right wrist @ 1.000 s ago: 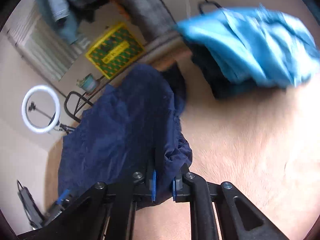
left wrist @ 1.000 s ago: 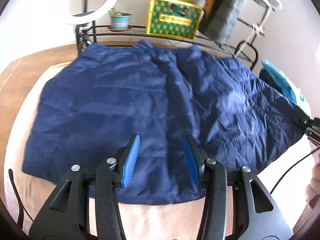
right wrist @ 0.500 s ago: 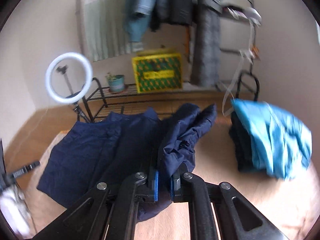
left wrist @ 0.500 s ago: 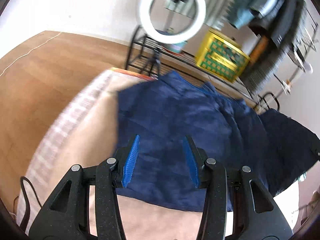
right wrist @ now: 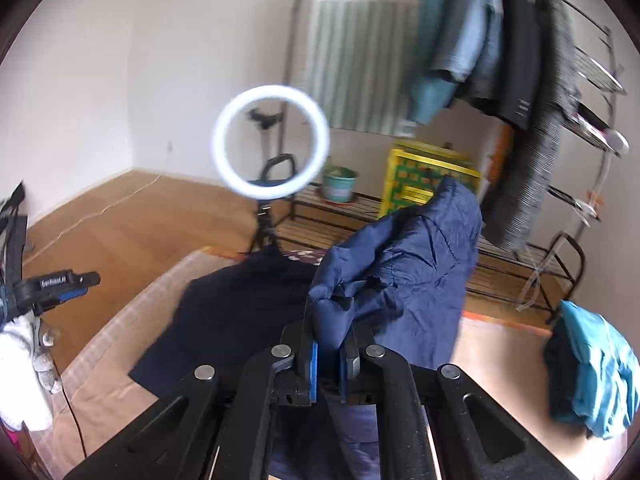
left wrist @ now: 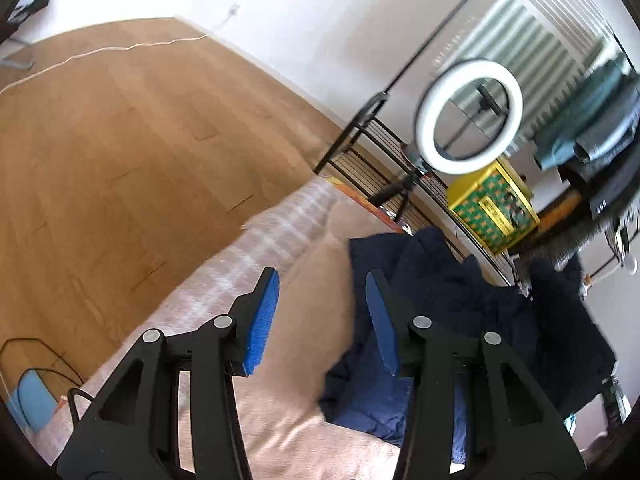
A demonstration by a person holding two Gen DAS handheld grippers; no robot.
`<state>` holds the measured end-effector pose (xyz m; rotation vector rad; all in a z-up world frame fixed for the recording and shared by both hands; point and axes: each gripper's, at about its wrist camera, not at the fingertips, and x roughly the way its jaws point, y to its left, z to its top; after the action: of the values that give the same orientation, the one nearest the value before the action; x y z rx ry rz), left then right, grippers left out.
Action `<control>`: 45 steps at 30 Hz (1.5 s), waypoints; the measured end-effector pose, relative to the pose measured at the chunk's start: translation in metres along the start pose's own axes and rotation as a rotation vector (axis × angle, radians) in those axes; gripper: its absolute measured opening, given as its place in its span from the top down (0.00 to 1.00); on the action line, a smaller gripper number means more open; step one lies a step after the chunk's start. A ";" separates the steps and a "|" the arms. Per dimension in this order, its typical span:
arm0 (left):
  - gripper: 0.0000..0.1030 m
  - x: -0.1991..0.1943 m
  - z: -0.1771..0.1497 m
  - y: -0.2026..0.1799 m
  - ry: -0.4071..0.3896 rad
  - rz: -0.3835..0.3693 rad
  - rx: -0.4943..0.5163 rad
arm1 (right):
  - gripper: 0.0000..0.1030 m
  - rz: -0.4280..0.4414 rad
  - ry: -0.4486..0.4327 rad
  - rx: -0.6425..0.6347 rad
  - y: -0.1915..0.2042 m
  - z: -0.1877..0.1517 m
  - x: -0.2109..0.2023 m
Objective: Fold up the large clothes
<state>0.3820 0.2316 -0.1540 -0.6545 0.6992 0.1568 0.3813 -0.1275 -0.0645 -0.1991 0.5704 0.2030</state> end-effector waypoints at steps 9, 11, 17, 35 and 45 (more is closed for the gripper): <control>0.56 -0.002 0.014 0.042 -0.029 0.035 -0.065 | 0.96 0.163 0.086 -0.204 0.142 -0.026 0.071; 0.56 0.000 0.015 0.046 -0.028 0.039 -0.071 | 0.96 0.192 0.115 -0.239 0.161 -0.036 0.083; 0.56 0.005 0.013 0.045 -0.018 0.044 -0.046 | 0.96 0.242 0.178 -0.268 0.186 -0.061 0.106; 0.56 0.004 -0.007 -0.029 0.056 -0.065 0.091 | 0.68 0.563 0.096 0.056 0.056 -0.047 0.026; 0.56 0.064 -0.079 -0.091 0.253 0.044 0.371 | 0.67 0.281 0.200 0.161 -0.054 -0.059 0.079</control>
<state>0.4187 0.1065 -0.1944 -0.3043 0.9587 -0.0179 0.4292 -0.1835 -0.1495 0.0185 0.8103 0.4113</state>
